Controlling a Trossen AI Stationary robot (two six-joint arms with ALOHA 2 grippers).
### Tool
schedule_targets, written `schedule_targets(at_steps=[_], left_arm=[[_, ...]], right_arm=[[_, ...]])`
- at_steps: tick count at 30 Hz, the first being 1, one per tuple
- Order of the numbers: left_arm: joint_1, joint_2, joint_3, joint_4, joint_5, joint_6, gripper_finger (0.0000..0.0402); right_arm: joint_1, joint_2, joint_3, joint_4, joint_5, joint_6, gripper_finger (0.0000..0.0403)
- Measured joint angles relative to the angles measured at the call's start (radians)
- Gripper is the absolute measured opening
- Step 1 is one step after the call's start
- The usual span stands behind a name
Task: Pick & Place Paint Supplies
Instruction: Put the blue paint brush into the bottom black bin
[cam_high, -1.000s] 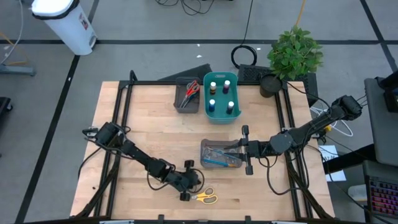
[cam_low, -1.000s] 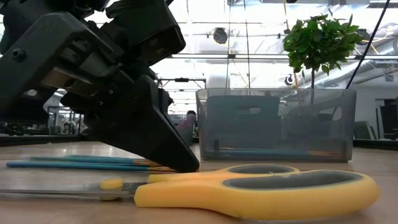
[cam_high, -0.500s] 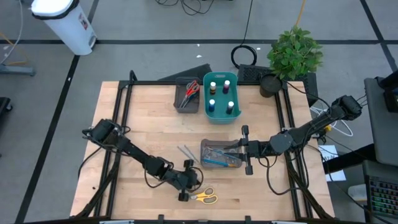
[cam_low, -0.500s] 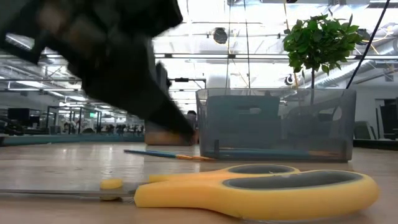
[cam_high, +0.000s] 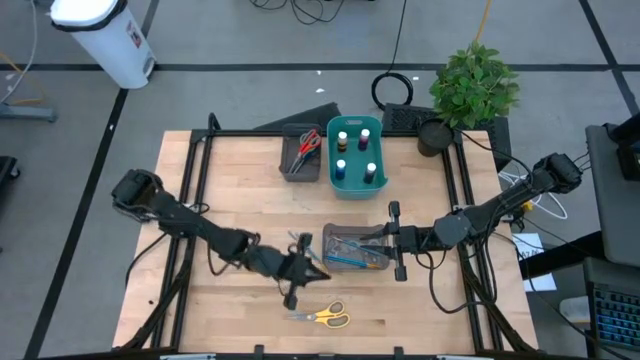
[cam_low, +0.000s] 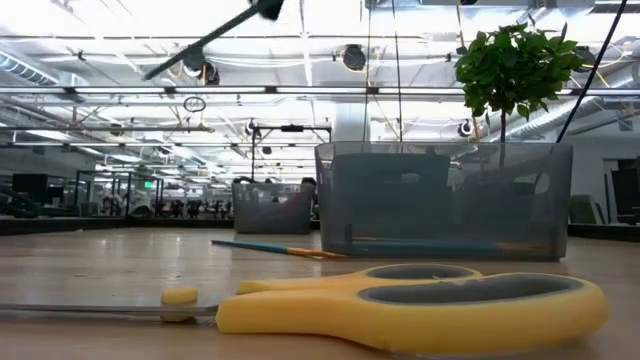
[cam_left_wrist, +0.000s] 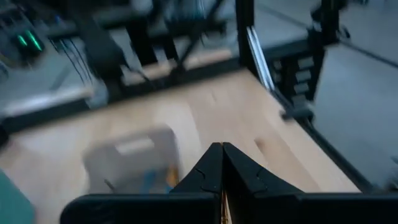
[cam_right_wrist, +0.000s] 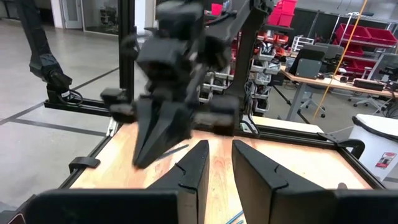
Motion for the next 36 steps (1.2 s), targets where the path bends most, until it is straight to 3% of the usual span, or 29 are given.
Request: schedule_targets(at_steps=[9,16,19,24,26,30,36], left_arm=[[0.155,0.078,0.001,0.385,0.245,0.034,0.0003],[0.237,0.178,0.001,0.502,0.299,-0.030,0.0004],[0.250,0.192,0.002,0.497,0.302,-0.034,0.0003],[0.244,0.163,0.004,0.532,0.312,0.031,0.0005],[0.241,0.145,0.005,0.544,0.312,0.071,0.0003],[0.240,0.122,0.005,0.546,0.312,0.108,0.0005],[0.256,0.120,0.005,0.544,0.309,0.113,0.0005]], right_arm=[[0.000,0.000,0.000,0.003,0.000,0.001,0.0059],[0.000,0.000,0.000,-0.006,0.019,0.001,0.0059],[0.000,0.000,0.000,-0.040,0.107,0.008,0.0059],[0.000,0.000,0.000,-0.186,0.355,0.107,0.0060],[-0.003,0.000,0.000,-0.258,0.399,0.144,0.0066],[-0.033,0.008,-0.023,-0.231,0.304,0.161,0.0098],[-0.098,0.096,-0.065,0.052,0.100,0.095,0.0185]])
